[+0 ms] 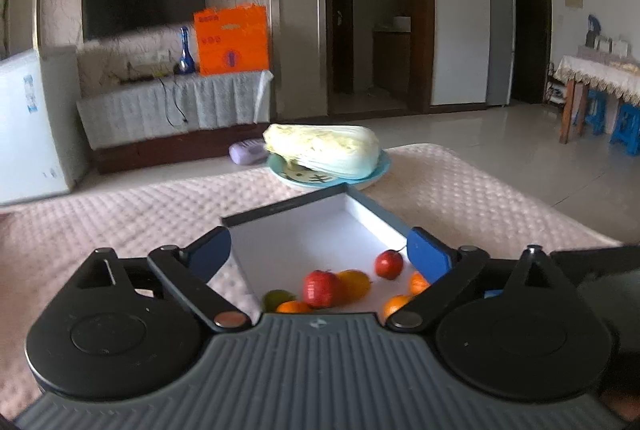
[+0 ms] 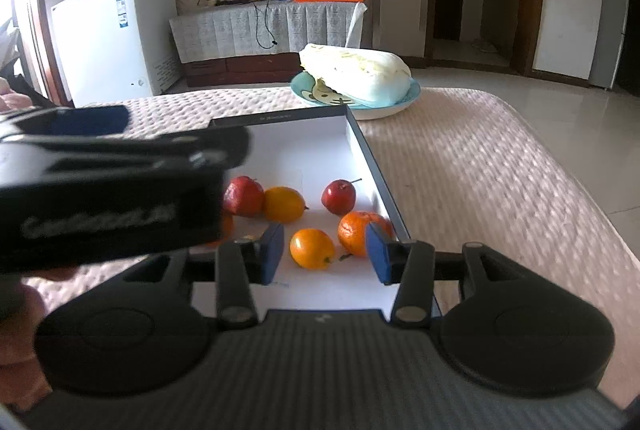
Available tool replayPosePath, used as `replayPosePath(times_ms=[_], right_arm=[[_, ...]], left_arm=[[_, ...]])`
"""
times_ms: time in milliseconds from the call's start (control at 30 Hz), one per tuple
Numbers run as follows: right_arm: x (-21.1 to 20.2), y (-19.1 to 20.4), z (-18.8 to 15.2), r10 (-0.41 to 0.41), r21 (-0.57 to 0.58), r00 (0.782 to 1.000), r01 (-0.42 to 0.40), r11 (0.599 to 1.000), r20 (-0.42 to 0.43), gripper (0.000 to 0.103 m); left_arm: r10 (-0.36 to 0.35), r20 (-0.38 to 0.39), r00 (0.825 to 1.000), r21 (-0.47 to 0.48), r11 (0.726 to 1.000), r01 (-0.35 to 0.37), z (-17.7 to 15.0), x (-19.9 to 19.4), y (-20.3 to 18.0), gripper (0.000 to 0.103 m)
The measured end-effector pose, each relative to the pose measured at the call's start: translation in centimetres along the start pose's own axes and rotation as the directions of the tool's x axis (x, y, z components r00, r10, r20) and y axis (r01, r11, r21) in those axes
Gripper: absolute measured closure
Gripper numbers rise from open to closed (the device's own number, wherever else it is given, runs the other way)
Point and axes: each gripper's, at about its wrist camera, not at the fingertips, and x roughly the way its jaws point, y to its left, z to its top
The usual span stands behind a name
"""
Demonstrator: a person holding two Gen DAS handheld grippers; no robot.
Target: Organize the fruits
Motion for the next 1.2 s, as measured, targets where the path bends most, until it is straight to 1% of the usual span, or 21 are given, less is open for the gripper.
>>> replayPosePath(times_ms=[67, 100, 167, 233, 300, 400, 433, 500, 567, 600, 633, 700, 733, 833, 900, 967, 1033, 1100, 1200], right_arm=[[-0.1, -0.2, 0.0, 0.001, 0.009, 1.0, -0.001, 1.0, 0.003, 0.055], [-0.1, -0.2, 0.0, 0.004, 0.016, 1.0, -0.004, 1.0, 0.005, 0.055], [-0.4, -0.2, 0.0, 0.027, 0.022, 1.0, -0.027, 0.999, 0.013, 0.055], [-0.6, 0.1, 0.0, 0.067, 0.018, 0.997, -0.068, 0.998, 0.026, 0.055], [-0.8, 0.4, 0.1, 0.085, 0.005, 0.996, -0.085, 0.996, 0.037, 0.055], [-0.6, 0.4, 0.1, 0.074, 0.009, 0.997, -0.074, 0.997, 0.033, 0.055], [-0.6, 0.1, 0.2, 0.069, 0.019, 0.997, -0.07, 0.997, 0.033, 0.055], [-0.7, -0.1, 0.2, 0.064, 0.029, 0.997, -0.065, 0.997, 0.038, 0.055], [-0.9, -0.3, 0.2, 0.061, 0.029, 0.997, -0.063, 0.998, 0.045, 0.055], [-1.0, -0.3, 0.2, 0.062, 0.027, 0.997, -0.063, 0.998, 0.047, 0.055], [-1.1, -0.4, 0.2, 0.062, 0.025, 0.997, -0.063, 0.998, 0.05, 0.055], [-1.4, -0.5, 0.2, 0.057, 0.018, 0.997, -0.058, 0.998, 0.055, 0.055], [-1.7, -0.6, 0.2, 0.054, 0.018, 0.997, -0.056, 0.998, 0.059, 0.055], [-2.6, -1.1, 0.3, 0.046, 0.023, 0.995, -0.048, 0.999, 0.083, 0.055], [-3.1, -1.6, 0.3, 0.04, 0.033, 0.995, -0.044, 0.999, 0.092, 0.055], [-3.6, -2.2, 0.2, 0.038, 0.045, 0.995, -0.042, 0.998, 0.091, 0.055], [-4.1, -2.6, 0.0, 0.026, 0.044, 0.996, -0.03, 0.999, 0.082, 0.055], [-4.8, -3.1, -0.3, 0.004, 0.046, 0.997, -0.008, 0.999, 0.074, 0.055], [-6.3, -3.7, -0.9, -0.011, 0.064, 0.997, 0.007, 0.998, 0.075, 0.055]], left_arm=[[0.019, 0.011, 1.0, 0.03, 0.999, -0.019, -0.3, -0.5, -0.1, 0.002], [0.017, 0.01, 1.0, 0.036, 0.999, -0.018, -0.4, -0.7, -0.1, 0.002], [0.009, 0.01, 1.0, 0.029, 1.0, -0.009, -0.4, -1.0, 0.0, 0.001], [0.005, 0.017, 1.0, 0.014, 1.0, -0.005, -0.4, -1.3, 0.2, 0.001], [0.004, 0.022, 1.0, 0.008, 1.0, -0.004, -0.4, -1.4, 0.1, 0.0], [0.014, 0.022, 1.0, 0.022, 1.0, -0.014, -0.3, -1.3, -0.3, 0.0], [0.007, 0.02, 1.0, 0.022, 1.0, -0.008, -0.2, -1.2, -0.3, 0.0], [-0.01, 0.025, 1.0, -0.004, 1.0, 0.01, -0.1, -1.1, -0.1, 0.0], [-0.008, 0.037, 0.999, -0.052, 0.999, 0.01, 0.2, -1.3, 0.5, 0.0], [0.006, 0.044, 0.999, -0.077, 0.997, -0.003, 0.4, -1.4, 0.9, 0.0], [0.038, 0.053, 0.998, -0.095, 0.995, -0.033, 0.6, -1.5, 1.1, 0.0], [0.106, 0.064, 0.992, -0.099, 0.99, -0.099, 1.1, -2.0, 1.3, 0.0], [0.127, 0.07, 0.989, -0.102, 0.988, -0.119, 1.5, -2.3, 1.4, 0.0], [0.178, 0.114, 0.977, -0.119, 0.979, -0.164, 2.0, -4.0, 1.7, 0.0], [0.213, 0.139, 0.967, -0.152, 0.97, -0.191, 2.0, -5.3, 1.8, 0.0], [0.221, 0.142, 0.965, -0.183, 0.964, -0.193, 1.9, -6.4, 2.2, 0.0], [0.233, 0.098, 0.968, -0.197, 0.957, -0.21, 1.3, -7.3, 2.4, 0.0], [0.217, 0.06, 0.974, -0.208, 0.957, -0.2, 0.3, -8.2, 2.6, 0.0], [0.206, 0.06, 0.977, -0.205, 0.96, -0.19, -0.9, -10.1, 2.5, 0.0]])
